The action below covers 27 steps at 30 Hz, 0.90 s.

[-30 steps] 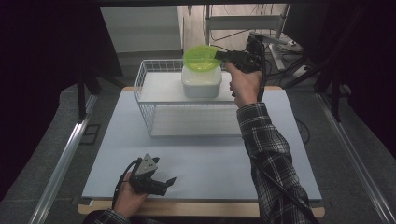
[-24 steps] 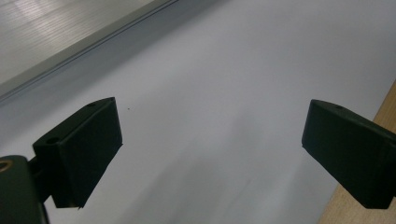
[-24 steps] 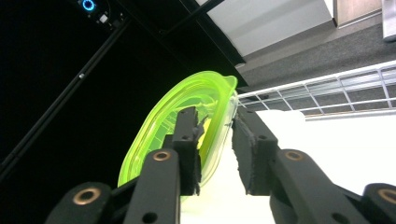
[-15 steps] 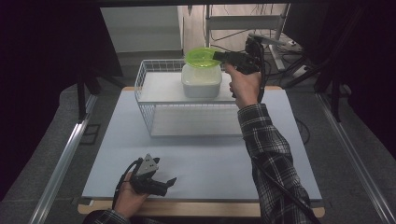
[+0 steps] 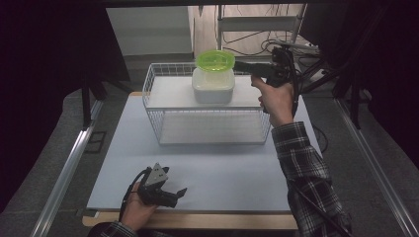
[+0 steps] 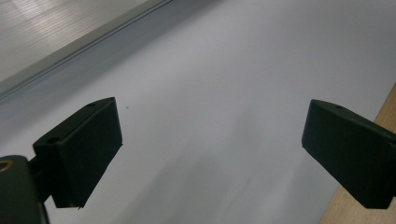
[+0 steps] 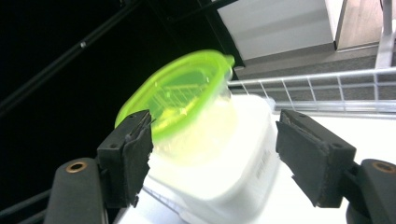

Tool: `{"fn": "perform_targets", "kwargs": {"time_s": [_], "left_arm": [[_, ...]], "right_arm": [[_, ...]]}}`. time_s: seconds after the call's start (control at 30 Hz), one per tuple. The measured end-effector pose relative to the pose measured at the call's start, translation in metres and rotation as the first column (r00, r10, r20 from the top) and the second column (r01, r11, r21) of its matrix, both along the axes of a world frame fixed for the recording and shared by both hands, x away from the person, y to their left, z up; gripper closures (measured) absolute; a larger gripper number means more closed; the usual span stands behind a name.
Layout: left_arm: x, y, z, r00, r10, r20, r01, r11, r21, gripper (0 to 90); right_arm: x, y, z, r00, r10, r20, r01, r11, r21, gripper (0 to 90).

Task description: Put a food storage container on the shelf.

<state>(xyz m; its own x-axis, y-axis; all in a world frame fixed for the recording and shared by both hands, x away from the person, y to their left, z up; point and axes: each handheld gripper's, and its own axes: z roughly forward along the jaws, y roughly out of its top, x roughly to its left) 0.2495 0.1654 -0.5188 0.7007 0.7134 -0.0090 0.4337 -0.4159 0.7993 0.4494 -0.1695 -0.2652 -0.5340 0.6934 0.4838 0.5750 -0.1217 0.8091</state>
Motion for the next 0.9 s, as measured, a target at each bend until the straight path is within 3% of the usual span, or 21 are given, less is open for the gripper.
{"fn": "perform_targets", "kwargs": {"time_s": [0.17, 0.37, 0.6, 0.77, 0.9], "left_arm": [[0.0, 0.0, 0.0, 1.0, 0.001, 0.0, -0.001, 1.0, -0.001, 4.4], [0.001, 0.001, 0.0, 1.0, 0.006, -0.002, -0.006, 1.0, -0.006, 4.3], [0.0, 0.001, 0.0, 1.0, 0.007, -0.001, -0.007, 1.0, -0.006, 4.2], [0.0, 0.0, -0.001, 1.0, 0.006, -0.005, -0.006, 1.0, -0.005, 4.1], [0.001, 0.001, -0.001, 1.0, 0.007, -0.007, -0.007, 1.0, -0.005, 3.9]], "right_arm": [[-0.011, -0.005, -0.009, 0.9993, 0.038, 0.005, -0.038, 0.999, -0.038, 24.1], [-0.039, -0.009, -0.034, 0.9948, 0.093, 0.043, -0.087, 0.989, -0.118, 20.6], [-0.073, -0.014, -0.07, 0.9846, 0.157, 0.077, -0.138, 0.968, -0.209, 16.3], [-0.093, -0.024, -0.101, 0.9806, 0.17, 0.098, -0.139, 0.953, -0.268, 10.2], [-0.108, -0.033, -0.13, 0.976, 0.182, 0.12, -0.133, 0.932, -0.338, 6.4]]}}
